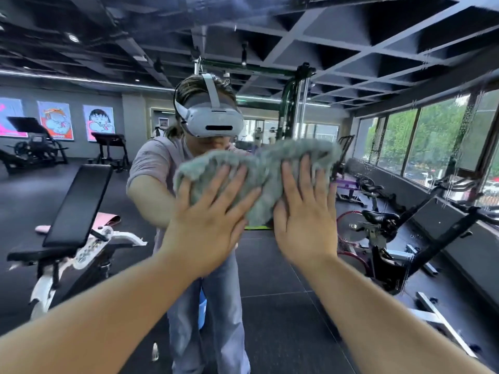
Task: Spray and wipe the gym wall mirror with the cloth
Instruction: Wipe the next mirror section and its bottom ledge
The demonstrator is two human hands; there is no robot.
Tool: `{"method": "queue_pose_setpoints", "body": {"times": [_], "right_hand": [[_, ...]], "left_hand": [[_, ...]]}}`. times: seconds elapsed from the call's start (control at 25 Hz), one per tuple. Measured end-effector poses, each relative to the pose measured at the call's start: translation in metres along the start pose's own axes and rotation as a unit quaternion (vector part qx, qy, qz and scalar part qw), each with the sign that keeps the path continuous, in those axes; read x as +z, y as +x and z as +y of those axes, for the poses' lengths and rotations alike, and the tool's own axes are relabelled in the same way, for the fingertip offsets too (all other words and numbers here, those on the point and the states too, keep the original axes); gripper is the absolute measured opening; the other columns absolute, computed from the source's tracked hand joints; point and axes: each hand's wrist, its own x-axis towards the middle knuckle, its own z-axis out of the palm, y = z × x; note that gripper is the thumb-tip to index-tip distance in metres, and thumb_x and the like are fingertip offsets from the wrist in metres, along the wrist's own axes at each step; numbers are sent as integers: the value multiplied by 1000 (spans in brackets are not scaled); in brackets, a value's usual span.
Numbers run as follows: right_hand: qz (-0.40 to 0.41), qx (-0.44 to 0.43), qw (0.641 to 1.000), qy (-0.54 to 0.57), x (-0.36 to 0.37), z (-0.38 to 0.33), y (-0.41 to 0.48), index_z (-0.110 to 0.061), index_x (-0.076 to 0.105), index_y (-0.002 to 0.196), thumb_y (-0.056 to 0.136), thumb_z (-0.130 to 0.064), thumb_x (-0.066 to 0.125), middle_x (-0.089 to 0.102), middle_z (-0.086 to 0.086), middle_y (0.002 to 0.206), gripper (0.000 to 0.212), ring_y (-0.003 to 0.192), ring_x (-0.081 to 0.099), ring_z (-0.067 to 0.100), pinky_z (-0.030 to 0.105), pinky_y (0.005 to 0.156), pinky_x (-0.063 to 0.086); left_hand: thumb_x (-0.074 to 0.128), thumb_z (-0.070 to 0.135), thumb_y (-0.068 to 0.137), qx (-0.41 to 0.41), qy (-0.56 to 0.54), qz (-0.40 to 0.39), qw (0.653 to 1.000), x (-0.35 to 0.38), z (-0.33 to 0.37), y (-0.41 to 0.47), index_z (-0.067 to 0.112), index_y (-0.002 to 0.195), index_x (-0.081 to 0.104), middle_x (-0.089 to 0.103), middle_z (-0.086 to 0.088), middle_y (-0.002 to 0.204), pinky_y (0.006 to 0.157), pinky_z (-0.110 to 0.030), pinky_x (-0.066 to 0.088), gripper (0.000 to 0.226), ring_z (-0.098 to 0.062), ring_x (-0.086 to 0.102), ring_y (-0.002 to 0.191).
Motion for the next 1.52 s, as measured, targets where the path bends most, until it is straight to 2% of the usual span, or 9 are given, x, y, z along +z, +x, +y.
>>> {"method": "queue_pose_setpoints", "body": {"times": [0.2, 0.36, 0.52, 0.68, 0.92, 1.0, 1.2, 1.4, 1.52], "right_hand": [[11, 37, 999, 12, -6, 1, 21, -34, -8, 152, 98, -37, 23, -16, -8, 157, 62, 148, -9, 23, 45, 120, -4], [-47, 14, 998, -33, 25, 15, -70, -33, -10, 153, 100, -38, 22, -19, -6, 160, 62, 147, -10, 22, 49, 119, 2], [-38, 20, 999, -4, 0, 18, -9, -35, -9, 150, 98, -43, 17, -18, -10, 155, 58, 143, -21, 14, 41, 117, -13], [5, 44, 999, 19, -3, 5, 15, -34, -9, 151, 98, -40, 18, -19, -9, 156, 60, 146, -16, 18, 40, 118, -13], [-28, 5, 999, -38, 59, 19, -131, -30, -8, 153, 99, -39, 25, -13, -3, 161, 65, 147, -17, 20, 48, 116, 5], [-16, -2, 1000, -25, 52, 18, -111, -31, -7, 153, 98, -38, 27, -8, -2, 160, 65, 146, -12, 19, 46, 117, 0], [52, -5, 998, 40, 30, 5, -30, -31, 1, 153, 97, -37, 25, -12, -11, 155, 61, 148, -7, 19, 37, 117, -15], [48, -56, 997, -6, 97, 17, -174, -23, 18, 152, 93, -32, 34, 16, 0, 159, 62, 146, 9, 26, 43, 120, -3], [44, -85, 995, -1, 104, 29, -175, -26, 24, 150, 91, -33, 37, 18, -4, 157, 61, 145, 11, 25, 41, 119, -6]], "left_hand": [[38, 37, 98, -72, -7, 42, 997, 4, -13, 30, 30, 148, 33, 23, -7, 159, 110, -61, 12, 51, -29, 21, 145], [45, 37, 94, 29, 5, 8, 1000, 18, 17, -41, 30, 149, 32, 24, -6, 158, 101, -60, 25, 57, -29, 25, 142], [38, 38, 98, 18, 20, 33, 999, 8, -2, 11, 28, 149, 32, 23, -8, 159, 105, -57, 19, 53, -29, 25, 144], [38, 36, 98, -70, -12, 54, 996, 7, -6, 24, 25, 150, 31, 20, -13, 159, 114, -54, 9, 54, -33, 19, 145], [42, 35, 94, 9, 20, -34, 999, 33, 51, -105, 25, 152, 28, 16, -11, 160, 102, -56, 27, 60, -33, 25, 143], [41, 36, 94, 18, 15, -23, 999, 32, 47, -96, 26, 151, 31, 19, -10, 159, 98, -56, 29, 58, -32, 27, 142], [34, 36, 99, -94, -3, 42, 995, 23, 37, -53, 25, 149, 37, 23, -7, 159, 107, -57, 24, 51, -28, 26, 144], [40, 31, 94, -36, 8, 11, 999, 53, 100, -169, 25, 146, 42, 28, -7, 157, 97, -53, 31, 52, -27, 32, 140], [40, 32, 92, 4, 9, 15, 1000, 62, 106, -182, 26, 143, 42, 30, -4, 155, 93, -49, 31, 52, -25, 34, 139]]}}
